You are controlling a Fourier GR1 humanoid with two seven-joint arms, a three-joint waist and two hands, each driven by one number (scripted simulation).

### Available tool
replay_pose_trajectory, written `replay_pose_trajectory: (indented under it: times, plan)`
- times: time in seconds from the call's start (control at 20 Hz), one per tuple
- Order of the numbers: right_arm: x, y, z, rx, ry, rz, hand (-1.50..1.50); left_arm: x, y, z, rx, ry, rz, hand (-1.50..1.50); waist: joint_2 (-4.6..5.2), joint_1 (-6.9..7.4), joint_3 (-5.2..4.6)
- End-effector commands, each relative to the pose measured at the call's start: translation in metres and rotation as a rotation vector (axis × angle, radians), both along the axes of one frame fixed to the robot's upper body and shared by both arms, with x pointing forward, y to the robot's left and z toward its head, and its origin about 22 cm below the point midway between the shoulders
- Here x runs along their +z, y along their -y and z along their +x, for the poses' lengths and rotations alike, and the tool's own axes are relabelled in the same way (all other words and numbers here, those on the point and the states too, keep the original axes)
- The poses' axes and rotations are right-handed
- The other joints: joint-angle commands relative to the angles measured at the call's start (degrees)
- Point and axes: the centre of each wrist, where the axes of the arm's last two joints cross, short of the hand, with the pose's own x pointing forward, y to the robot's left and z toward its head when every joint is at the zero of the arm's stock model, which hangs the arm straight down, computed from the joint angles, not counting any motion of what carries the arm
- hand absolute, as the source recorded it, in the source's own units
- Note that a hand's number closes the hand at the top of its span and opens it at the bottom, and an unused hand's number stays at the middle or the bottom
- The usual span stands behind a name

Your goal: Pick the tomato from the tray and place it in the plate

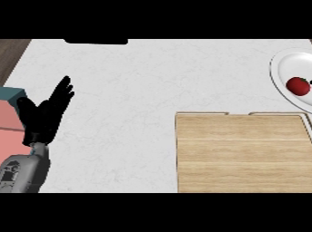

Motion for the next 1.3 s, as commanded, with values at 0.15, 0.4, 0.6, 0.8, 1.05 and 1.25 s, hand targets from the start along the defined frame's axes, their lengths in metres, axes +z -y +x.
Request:
replay_pose_trajectory:
  times: [0.15,0.4,0.6,0.8,1.05,1.25]
  plan:
    - [0.014,0.024,-0.012,0.054,0.038,0.341,-1.5,-0.005,-0.005,-0.014,0.001,-0.01,0.005,0.0,-0.55,-0.74,-0.14]
    - [0.01,0.034,-0.023,0.125,-0.04,0.482,-1.5,0.003,-0.004,-0.011,0.009,-0.005,0.009,0.0,-0.44,-0.53,-0.12]
    - [0.014,0.051,-0.038,0.155,-0.027,0.466,-1.5,-0.001,-0.001,0.0,-0.002,0.006,0.014,0.0,0.03,-0.24,-0.06]
    - [0.002,0.065,-0.059,0.14,-0.01,0.448,-1.5,0.011,-0.001,-0.009,0.0,-0.012,-0.001,0.0,-0.06,0.17,0.01]
    - [-0.002,0.071,-0.068,0.13,0.014,0.435,-1.5,0.004,0.014,-0.002,0.007,-0.006,0.004,0.0,0.14,0.1,0.05]
    - [0.005,0.074,-0.068,0.092,0.009,0.419,-1.5,-0.001,-0.002,-0.004,0.004,0.013,-0.006,0.0,0.4,0.74,0.05]
